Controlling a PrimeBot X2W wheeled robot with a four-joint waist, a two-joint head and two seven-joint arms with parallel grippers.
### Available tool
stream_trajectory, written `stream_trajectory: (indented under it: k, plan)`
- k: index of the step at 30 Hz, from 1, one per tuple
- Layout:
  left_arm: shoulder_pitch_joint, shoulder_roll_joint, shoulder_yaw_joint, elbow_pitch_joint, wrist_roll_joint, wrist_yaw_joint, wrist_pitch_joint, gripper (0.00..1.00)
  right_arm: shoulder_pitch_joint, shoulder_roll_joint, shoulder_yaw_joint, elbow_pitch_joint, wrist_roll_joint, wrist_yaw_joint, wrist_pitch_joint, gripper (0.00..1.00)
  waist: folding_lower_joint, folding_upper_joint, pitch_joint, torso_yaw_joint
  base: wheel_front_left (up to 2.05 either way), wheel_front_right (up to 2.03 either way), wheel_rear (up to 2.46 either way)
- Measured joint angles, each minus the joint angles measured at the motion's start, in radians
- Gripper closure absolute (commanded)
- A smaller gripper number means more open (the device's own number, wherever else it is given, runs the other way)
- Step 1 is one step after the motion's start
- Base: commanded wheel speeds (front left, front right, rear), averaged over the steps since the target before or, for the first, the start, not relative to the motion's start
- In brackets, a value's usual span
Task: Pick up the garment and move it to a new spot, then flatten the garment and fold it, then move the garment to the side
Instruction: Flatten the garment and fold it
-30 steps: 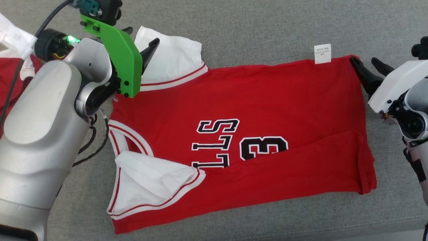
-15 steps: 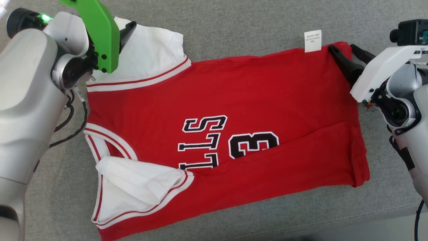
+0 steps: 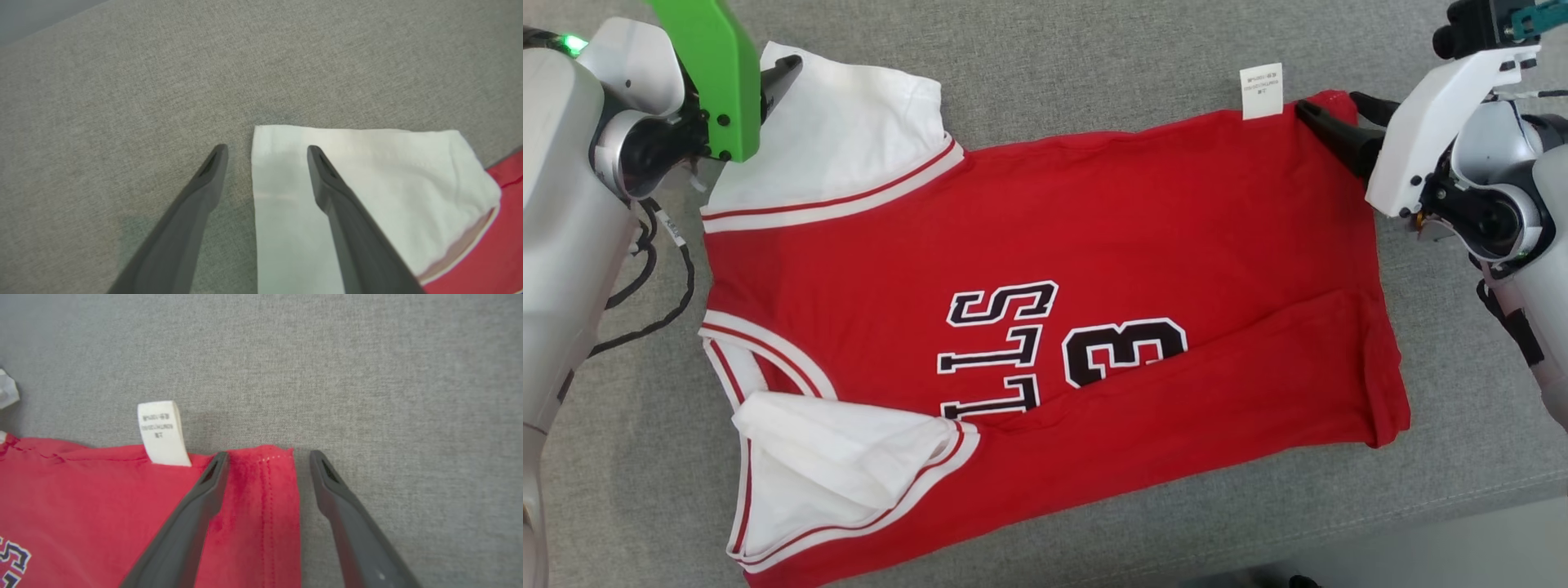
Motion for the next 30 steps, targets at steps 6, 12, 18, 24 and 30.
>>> stream_trajectory:
  k: [6,12,18,24,30]
  plan:
    - [-0.032,0.008,-0.019,0.051,-0.009,0.0,0.0,0.0,-0.048,0.004,0.025,-0.007,0.0,0.0,0.063,0.0,-0.0001,0.0,0.018,-0.01,0.0,0.0,0.0]
    - [-0.038,0.01,-0.039,0.075,-0.038,0.0,-0.002,0.0,-0.065,0.011,0.026,-0.018,-0.019,0.0,0.085,0.0,-0.0001,0.0,0.037,-0.021,0.0,0.0,0.0]
    - [-0.057,0.019,-0.06,0.081,-0.056,0.0,-0.009,0.0,-0.064,0.013,0.012,-0.046,-0.042,0.0,0.108,0.07,-0.0001,0.0,0.05,-0.034,0.0,0.0,0.0]
    - [-0.067,0.029,-0.087,0.077,-0.087,0.0,0.018,0.35,-0.037,0.012,-0.009,-0.082,-0.056,0.0,0.137,0.5,-0.0001,0.0,0.048,-0.04,0.0,0.0,0.0]
    - [-0.068,0.034,-0.122,0.055,-0.108,0.0,0.016,1.0,-0.015,0.014,-0.029,-0.113,-0.068,0.0,0.142,1.0,-0.0001,0.0,0.04,-0.036,0.0,0.0,0.0]
